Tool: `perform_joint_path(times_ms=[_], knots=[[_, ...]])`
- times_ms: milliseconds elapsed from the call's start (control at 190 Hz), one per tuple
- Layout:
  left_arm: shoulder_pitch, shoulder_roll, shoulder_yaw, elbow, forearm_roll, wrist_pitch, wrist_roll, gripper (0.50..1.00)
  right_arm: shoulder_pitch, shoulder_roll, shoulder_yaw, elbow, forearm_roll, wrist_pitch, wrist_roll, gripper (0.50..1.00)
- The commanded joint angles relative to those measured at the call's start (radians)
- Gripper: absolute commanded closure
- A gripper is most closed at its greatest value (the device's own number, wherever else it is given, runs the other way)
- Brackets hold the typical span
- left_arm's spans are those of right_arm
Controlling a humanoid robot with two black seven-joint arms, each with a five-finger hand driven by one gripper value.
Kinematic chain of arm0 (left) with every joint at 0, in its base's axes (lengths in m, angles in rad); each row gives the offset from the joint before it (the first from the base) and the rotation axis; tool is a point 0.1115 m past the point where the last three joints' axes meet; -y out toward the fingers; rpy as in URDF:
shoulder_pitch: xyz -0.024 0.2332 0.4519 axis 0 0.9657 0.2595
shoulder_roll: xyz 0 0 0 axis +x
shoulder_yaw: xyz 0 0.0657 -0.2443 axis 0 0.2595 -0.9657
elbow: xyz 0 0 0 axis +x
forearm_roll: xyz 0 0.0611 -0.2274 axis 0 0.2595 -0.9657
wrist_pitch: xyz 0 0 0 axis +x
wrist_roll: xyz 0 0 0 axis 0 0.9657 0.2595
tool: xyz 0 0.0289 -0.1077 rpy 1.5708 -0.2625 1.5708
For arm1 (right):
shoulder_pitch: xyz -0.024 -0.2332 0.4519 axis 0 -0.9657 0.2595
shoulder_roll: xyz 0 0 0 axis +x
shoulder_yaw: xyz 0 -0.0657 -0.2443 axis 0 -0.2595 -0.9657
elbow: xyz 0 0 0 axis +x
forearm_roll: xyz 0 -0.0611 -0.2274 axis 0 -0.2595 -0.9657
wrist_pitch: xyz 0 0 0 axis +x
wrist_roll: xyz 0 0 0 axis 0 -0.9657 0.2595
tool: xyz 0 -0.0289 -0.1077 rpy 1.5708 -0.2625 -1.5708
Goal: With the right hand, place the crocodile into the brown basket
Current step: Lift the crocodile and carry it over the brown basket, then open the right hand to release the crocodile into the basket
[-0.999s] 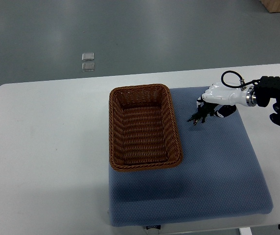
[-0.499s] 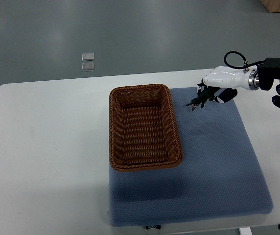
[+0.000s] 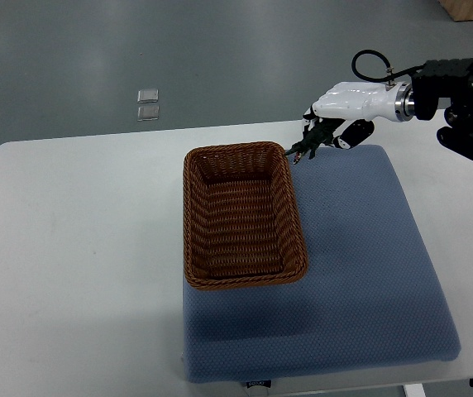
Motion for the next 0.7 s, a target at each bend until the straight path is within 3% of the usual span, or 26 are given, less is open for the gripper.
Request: perform_joint_path(times_ms=[0,310,636,694], knots=[[0.000,0.000,0.000,0.000,0.000,0.000,0.000,0.500,0.009,0.067,0.001,0.004,0.003,0.013,-0.003,1.000],[0.000,0.000,0.000,0.000,0.000,0.000,0.000,0.500,-0.019,0.231,0.001,0.000,0.008,0.005,-0.015,1.000],[0.000,0.000,0.000,0.000,0.000,0.000,0.000,0.500,-0.106,0.248,0.000,-0.030,0.008,-0.028,-0.035,1.000],[0.000,0.000,0.000,0.000,0.000,0.000,0.000,0.500,-0.117,0.246,0.000,-0.028,0.009,-0.042,-0.035,0.824]])
